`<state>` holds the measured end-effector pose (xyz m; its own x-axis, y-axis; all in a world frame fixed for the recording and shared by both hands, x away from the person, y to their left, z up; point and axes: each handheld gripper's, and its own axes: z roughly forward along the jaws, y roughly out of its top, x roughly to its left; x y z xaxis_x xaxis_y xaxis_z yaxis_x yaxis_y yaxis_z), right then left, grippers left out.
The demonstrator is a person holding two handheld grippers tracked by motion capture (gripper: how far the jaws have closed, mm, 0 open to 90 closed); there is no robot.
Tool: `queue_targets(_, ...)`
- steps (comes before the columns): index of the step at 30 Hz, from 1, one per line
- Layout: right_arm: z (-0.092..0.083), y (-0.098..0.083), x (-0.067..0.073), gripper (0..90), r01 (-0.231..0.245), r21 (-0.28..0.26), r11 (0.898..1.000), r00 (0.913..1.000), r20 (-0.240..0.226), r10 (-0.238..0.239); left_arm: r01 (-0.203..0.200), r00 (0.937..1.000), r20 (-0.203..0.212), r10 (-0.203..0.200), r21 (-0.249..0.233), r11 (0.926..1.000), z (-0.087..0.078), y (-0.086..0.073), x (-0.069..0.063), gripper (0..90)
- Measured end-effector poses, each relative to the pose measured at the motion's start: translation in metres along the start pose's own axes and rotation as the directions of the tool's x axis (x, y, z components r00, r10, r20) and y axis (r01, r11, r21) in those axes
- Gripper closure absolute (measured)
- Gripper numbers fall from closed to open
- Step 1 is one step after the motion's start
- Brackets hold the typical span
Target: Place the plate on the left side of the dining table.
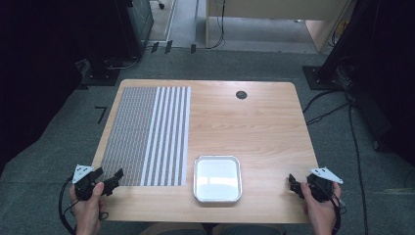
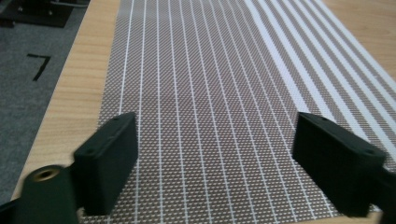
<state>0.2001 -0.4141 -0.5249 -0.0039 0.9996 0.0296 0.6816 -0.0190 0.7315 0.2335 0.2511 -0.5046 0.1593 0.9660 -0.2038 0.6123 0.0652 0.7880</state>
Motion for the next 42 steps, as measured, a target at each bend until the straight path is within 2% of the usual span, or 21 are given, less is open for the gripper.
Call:
queue_targets(2, 0.000, 0.000, 0.000, 14.0, 0.000, 0.000, 1.000, 1.0000, 0.000, 0.000, -0.005, 0.9999, -0.010, 0.005, 0.004, 1.0000, 0.000, 0.000, 0.000, 9.6)
queue_targets(4, 0.000, 0.000, 0.000, 14.0, 0.000, 0.000, 1.000, 1.0000, 0.000, 0.000, -0.010, 0.9998, -0.018, 0.010, 0.006, 0.9999, 0.000, 0.000, -0.002, 9.0)
queue_targets(5, 0.000, 0.000, 0.000, 13.9, -0.008, 0.000, 1.000, 1.0000, 0.004, 0.008, -0.010, 0.9999, -0.003, 0.010, 0.008, 0.9999, 0.000, 0.000, -0.003, 1.9)
queue_targets(11, -0.001, 0.001, 0.001, 14.1, -0.022, -0.007, 1.000, 0.9994, 0.026, 0.023, -0.010, 0.9999, -0.010, 0.010, 0.006, 0.9999, 0.000, 0.001, -0.005, 1.9)
queue_targets(13, -0.004, 0.002, 0.001, 14.2, -0.048, -0.024, 0.999, 0.9984, 0.030, 0.049, -0.008, 0.9999, -0.014, 0.008, 0.005, 1.0000, 0.000, 0.001, -0.005, 1.9)
queue_targets(25, -0.013, 0.006, 0.003, 14.3, -0.092, -0.081, 0.992, 0.9948, 0.036, 0.095, -0.028, 0.9994, -0.021, 0.028, 0.008, 0.9996, 0.001, 0.002, -0.016, 1.9)
queue_targets(30, -0.016, 0.008, 0.007, 14.2, -0.081, -0.090, 0.993, 0.9952, 0.048, 0.086, -0.035, 0.9992, -0.019, 0.035, 0.009, 0.9993, 0.002, 0.003, -0.020, 1.9)
queue_targets(37, -0.017, 0.009, 0.013, 14.2, -0.081, -0.101, 0.992, 0.9956, 0.038, 0.085, -0.038, 0.9992, -0.011, 0.038, 0.014, 0.9992, 0.002, 0.003, -0.027, 1.9)
queue_targets(39, -0.018, 0.010, 0.015, 14.2, -0.100, -0.101, 0.990, 0.9947, 0.014, 0.102, -0.044, 0.9990, -0.008, 0.044, 0.018, 0.9989, 0.003, 0.003, -0.030, 1.9)
queue_targets(42, -0.019, 0.011, 0.019, 14.1, -0.098, -0.107, 0.989, 0.9951, 0.002, 0.099, -0.048, 0.9988, -0.001, 0.048, 0.017, 0.9987, 0.004, 0.004, -0.035, 1.9)
